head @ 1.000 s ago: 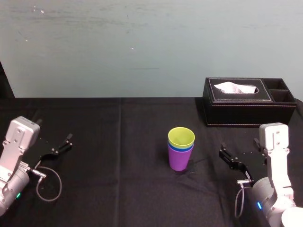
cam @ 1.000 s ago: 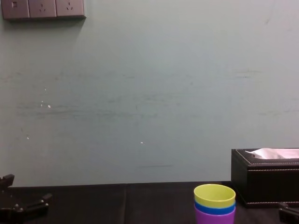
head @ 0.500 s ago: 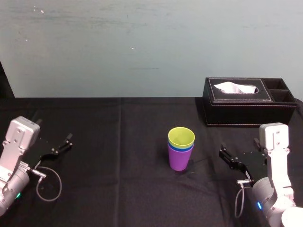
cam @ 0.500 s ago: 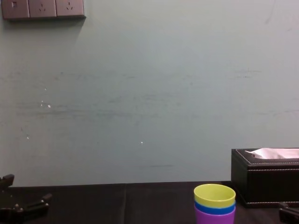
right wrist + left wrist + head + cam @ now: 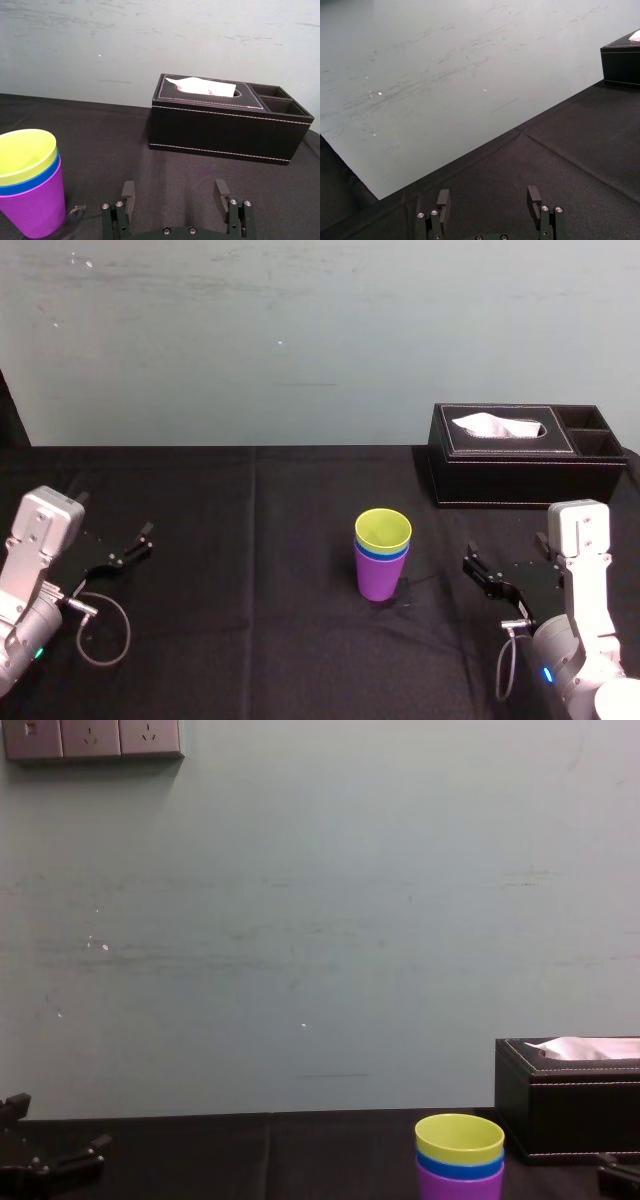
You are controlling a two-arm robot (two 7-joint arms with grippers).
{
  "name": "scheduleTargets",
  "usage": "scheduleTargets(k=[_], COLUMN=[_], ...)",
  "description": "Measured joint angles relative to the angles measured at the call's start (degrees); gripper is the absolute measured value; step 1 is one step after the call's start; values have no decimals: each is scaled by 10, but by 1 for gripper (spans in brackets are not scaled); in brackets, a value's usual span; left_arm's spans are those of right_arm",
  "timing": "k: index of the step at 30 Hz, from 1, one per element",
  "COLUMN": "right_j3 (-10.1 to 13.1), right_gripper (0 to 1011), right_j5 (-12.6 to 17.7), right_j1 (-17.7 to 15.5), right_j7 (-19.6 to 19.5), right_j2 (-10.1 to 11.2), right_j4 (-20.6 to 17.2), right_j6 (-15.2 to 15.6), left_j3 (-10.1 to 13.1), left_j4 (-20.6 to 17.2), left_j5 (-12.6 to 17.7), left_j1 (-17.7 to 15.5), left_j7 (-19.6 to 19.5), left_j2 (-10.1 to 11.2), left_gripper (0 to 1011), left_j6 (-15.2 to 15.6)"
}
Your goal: Stack the three plastic cups sequentially using one hand.
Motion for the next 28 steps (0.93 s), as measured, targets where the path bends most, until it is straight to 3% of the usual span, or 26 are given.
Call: scheduleTargets(k=[28], right_j3=[0], right_gripper=[1003], right_j5=[0], right_j1=[0], right_j7=[0], right_j2=[0], right_j4=[0], right_j6=[0], left_j3=[0], left_j4=[0], left_j5=[0], left_j1=[0], left_j7=[0], left_j2=[0], left_gripper=[1000], left_j6=[0])
